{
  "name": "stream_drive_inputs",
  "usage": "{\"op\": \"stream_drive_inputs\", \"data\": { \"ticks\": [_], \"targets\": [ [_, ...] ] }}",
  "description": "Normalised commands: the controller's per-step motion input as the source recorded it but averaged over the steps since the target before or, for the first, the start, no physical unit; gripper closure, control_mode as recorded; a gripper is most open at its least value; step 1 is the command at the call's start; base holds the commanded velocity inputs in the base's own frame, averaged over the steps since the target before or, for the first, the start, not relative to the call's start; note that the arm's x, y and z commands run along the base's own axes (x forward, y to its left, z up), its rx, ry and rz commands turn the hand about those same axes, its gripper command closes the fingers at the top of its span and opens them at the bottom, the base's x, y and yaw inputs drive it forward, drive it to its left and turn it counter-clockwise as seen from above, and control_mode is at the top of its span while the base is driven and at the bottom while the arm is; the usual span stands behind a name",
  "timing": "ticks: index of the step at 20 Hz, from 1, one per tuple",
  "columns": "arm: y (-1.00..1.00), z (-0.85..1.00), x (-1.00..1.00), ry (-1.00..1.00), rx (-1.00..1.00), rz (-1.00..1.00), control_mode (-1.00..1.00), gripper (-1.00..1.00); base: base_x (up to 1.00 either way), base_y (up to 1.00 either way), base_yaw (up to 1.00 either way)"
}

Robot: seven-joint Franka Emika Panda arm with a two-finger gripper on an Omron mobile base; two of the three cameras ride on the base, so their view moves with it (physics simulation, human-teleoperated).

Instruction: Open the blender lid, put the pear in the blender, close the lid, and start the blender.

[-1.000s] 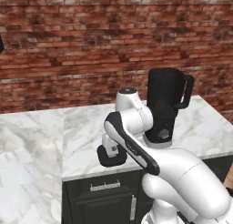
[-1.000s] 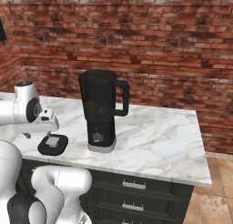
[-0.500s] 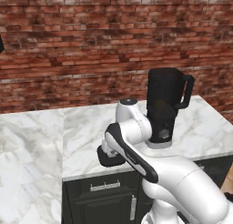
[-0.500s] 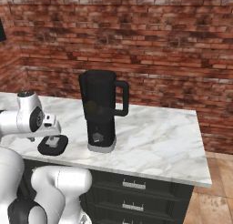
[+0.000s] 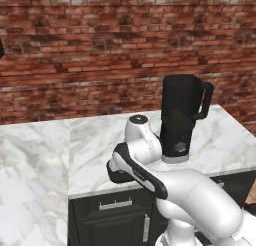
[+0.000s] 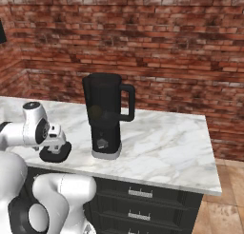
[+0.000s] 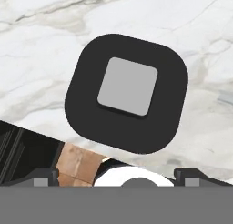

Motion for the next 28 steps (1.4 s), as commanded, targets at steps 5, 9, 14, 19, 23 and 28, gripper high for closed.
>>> {"op": "stream_drive_inputs", "data": {
  "ticks": [5,9,14,19,23,28],
  "targets": [
    [0.14,-0.19,0.23,0.0,0.0,0.0,-1.0,-1.0,0.0,0.0,0.0],
    [0.05,-0.17,0.23,0.0,0.0,0.0,-1.0,-1.0,0.0,0.0,0.0],
    [0.01,-0.12,0.18,0.0,0.0,0.0,-1.0,-1.0,0.0,0.0,0.0],
    [0.0,-0.2,0.2,0.0,0.0,0.0,-1.0,-1.0,0.0,0.0,0.0],
    [0.06,-0.16,0.27,0.0,0.0,-0.04,-1.0,-1.0,0.0,0.0,0.0],
    [0.06,-0.15,0.27,0.0,0.0,-0.07,-1.0,-1.0,0.0,0.0,0.0]
  ]
}}
